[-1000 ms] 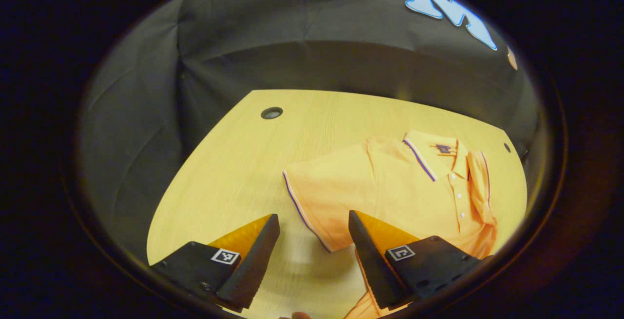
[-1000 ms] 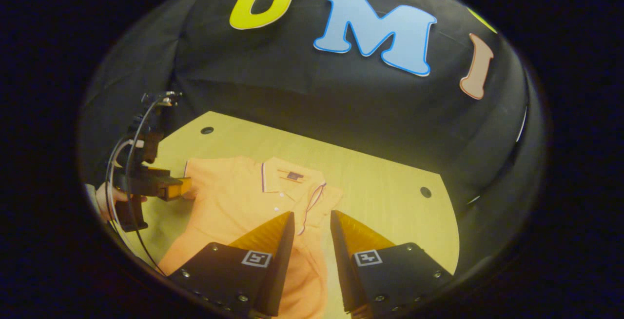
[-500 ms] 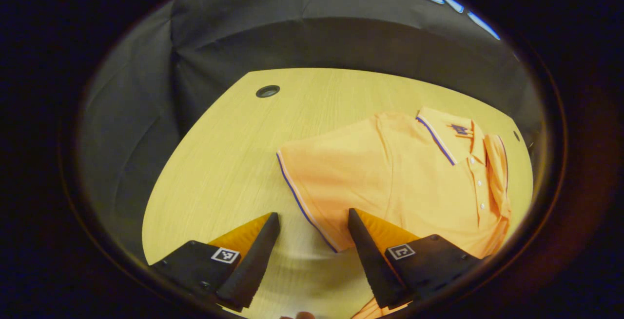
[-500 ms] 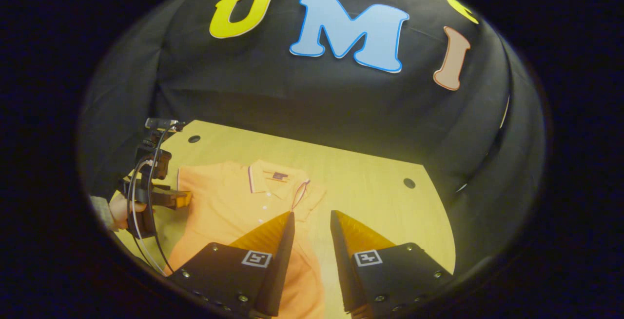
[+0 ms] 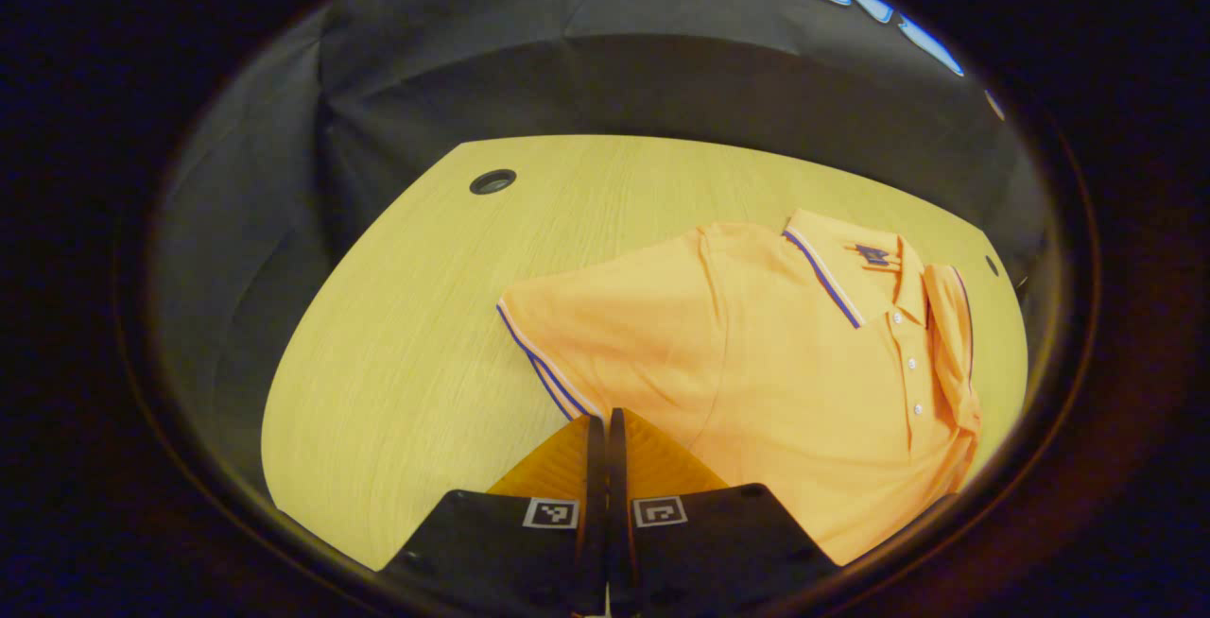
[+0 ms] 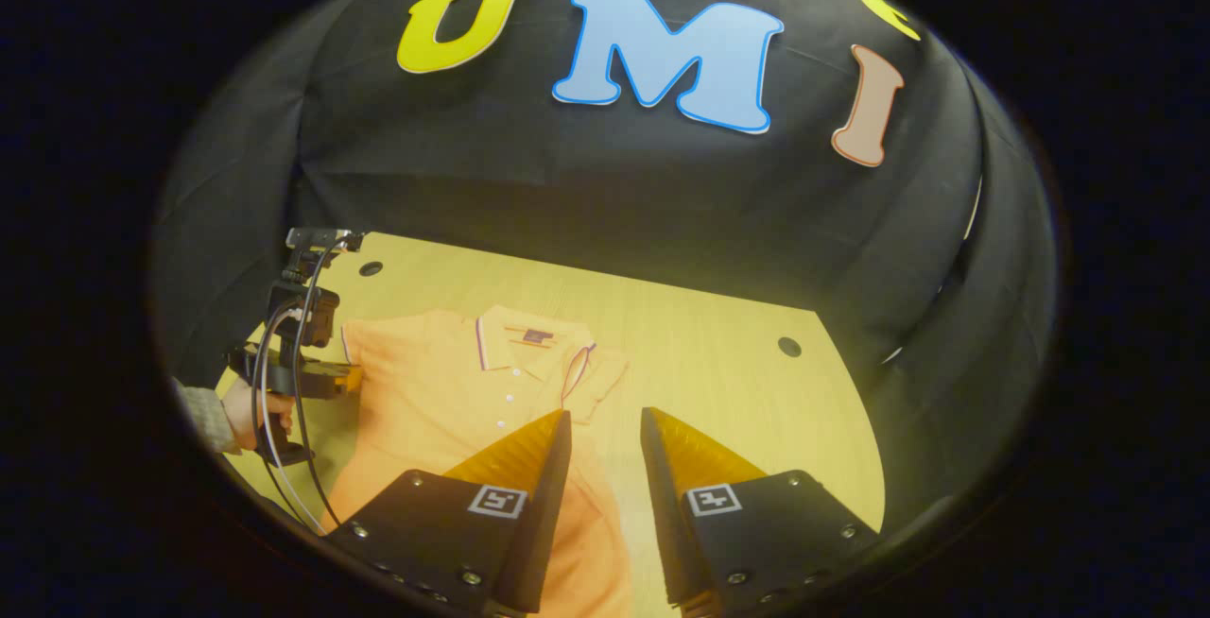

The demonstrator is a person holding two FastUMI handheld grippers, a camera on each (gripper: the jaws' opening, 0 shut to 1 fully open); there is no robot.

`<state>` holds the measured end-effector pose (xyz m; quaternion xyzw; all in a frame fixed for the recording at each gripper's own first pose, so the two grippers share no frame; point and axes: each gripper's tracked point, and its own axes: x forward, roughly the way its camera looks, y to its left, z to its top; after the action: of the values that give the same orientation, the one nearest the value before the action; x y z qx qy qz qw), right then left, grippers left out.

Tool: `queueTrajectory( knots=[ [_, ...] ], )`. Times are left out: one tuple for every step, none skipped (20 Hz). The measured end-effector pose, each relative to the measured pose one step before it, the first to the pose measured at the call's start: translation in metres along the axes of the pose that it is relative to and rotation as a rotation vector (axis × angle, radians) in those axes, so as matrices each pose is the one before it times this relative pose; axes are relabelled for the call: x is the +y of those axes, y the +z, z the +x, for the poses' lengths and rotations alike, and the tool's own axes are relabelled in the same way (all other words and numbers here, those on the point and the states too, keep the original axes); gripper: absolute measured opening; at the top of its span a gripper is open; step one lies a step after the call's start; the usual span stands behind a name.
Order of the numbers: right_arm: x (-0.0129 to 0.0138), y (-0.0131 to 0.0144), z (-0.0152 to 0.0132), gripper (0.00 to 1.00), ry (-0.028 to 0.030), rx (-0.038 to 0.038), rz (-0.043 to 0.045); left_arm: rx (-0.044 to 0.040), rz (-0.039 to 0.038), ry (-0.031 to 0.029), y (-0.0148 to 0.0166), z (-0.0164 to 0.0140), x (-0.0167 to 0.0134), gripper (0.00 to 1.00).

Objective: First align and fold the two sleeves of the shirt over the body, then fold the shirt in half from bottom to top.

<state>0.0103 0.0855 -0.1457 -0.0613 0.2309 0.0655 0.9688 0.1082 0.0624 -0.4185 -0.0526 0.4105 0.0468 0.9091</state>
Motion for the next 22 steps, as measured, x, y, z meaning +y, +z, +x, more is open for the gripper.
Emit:
queueTrajectory(
  knots=[
    [-0.00051, 0.00034, 0.00005, 0.47, -0.00156, 0.00155, 0.00055, -0.00059, 0.02593, 0.02109, 0.00214, -0.00101, 0.00380, 0.07],
    [-0.00083, -0.00157, 0.00027, 0.47, -0.00211, 0.00179, 0.00176, -0.01035, 0.02272, 0.01314, 0.00517, -0.00041, 0.00090, 0.07],
    [-0.00026, 0.00022, -0.00002, 0.47, -0.00197, 0.00101, 0.00448, -0.02100, 0.02288, 0.00648, 0.00802, -0.00245, -0.00049, 0.07],
    [-0.00167, -0.00256, -0.00091, 0.47, -0.00160, 0.00151, 0.00641, -0.02020, 0.02887, 0.00291, 0.00804, -0.00345, -0.00189, 0.07],
    [-0.00065, 0.00044, 0.00027, 0.47, -0.00242, 0.00019, 0.00755, -0.02125, 0.02913, -0.00236, 0.00874, -0.00404, -0.00393, 0.07],
    [-0.00296, -0.00141, -0.00075, 0.47, -0.00211, 0.00152, 0.00768, -0.02191, 0.02696, -0.00923, 0.00989, -0.00324, -0.00759, 0.07],
    [-0.00129, -0.00103, -0.00050, 0.47, -0.00226, 0.00183, 0.00758, -0.02351, 0.02833, -0.01046, 0.01020, -0.00391, -0.00919, 0.07],
    [-0.00262, -0.00308, 0.00028, 0.47, -0.00195, 0.00299, 0.00885, -0.02330, 0.03271, -0.01261, 0.00921, -0.00363, -0.00974, 0.07],
    [-0.00094, -0.00145, 0.00069, 0.47, -0.00176, 0.00262, 0.00927, -0.02317, 0.03530, -0.01857, 0.00995, -0.00369, -0.01298, 0.07],
    [-0.00239, -0.00230, -0.00026, 0.47, -0.00203, 0.00414, 0.00897, -0.02456, 0.03563, -0.02431, 0.01056, -0.00351, -0.01524, 0.07],
    [-0.00158, -0.00194, 0.00014, 0.47, -0.00313, 0.00330, 0.00756, -0.02572, 0.03478, -0.02571, 0.01069, -0.00327, -0.01688, 0.07],
    [-0.00395, -0.00307, -0.00050, 0.47, -0.00592, 0.00240, 0.00784, -0.02566, 0.03656, -0.02688, 0.01091, -0.00358, -0.01658, 0.07],
    [-0.00183, 0.00012, 0.00043, 0.47, -0.00509, 0.00223, 0.00571, -0.02240, 0.03711, -0.02783, 0.00940, -0.00232, -0.01770, 0.07],
    [-0.00359, -0.00373, -0.00037, 0.47, -0.00484, 0.00390, 0.00665, -0.01623, 0.03352, -0.02724, 0.00745, -0.00395, -0.01765, 0.07],
    [-0.00275, -0.00059, 0.00038, 0.47, -0.00624, 0.00272, 0.00738, -0.00850, 0.02604, -0.02416, 0.00569, -0.00248, -0.01677, 0.07],
    [-0.00473, -0.00467, -0.00172, 0.47, -0.00509, 0.00387, 0.00655, -0.00238, 0.01928, -0.02006, 0.00151, -0.00074, -0.01433, 0.07],
    [-0.00259, -0.00298, -0.00108, 0.47, -0.00471, 0.00292, 0.00561, 0.00396, 0.01204, -0.01679, 0.00018, 0.00060, -0.01328, 0.07],
    [-0.00442, -0.00557, -0.00224, 0.47, -0.00632, 0.00511, 0.00605, 0.00778, 0.00865, -0.01177, -0.00140, -0.00015, -0.01068, 0.07],
    [-0.00284, -0.00249, -0.00138, 0.47, -0.00513, 0.00455, 0.00471, 0.01049, 0.00429, -0.00852, -0.00175, -0.00118, -0.00873, 0.07],
    [-0.00458, -0.00483, -0.00126, 0.47, -0.00433, 0.00621, 0.00576, 0.01272, 0.00191, -0.00953, -0.00314, 0.00421, -0.00680, 0.07],
    [-0.00208, -0.00214, -0.00058, 0.47, -0.00333, 0.00342, 0.00560, 0.01846, 0.00174, -0.00762, -0.00415, 0.00185, -0.00628, 0.07],
    [-0.00347, -0.00297, -0.00158, 0.47, -0.00224, 0.00392, 0.00597, 0.01546, -0.00297, -0.02201, -0.00436, 0.00144, -0.00906, 0.07]
  ],
)
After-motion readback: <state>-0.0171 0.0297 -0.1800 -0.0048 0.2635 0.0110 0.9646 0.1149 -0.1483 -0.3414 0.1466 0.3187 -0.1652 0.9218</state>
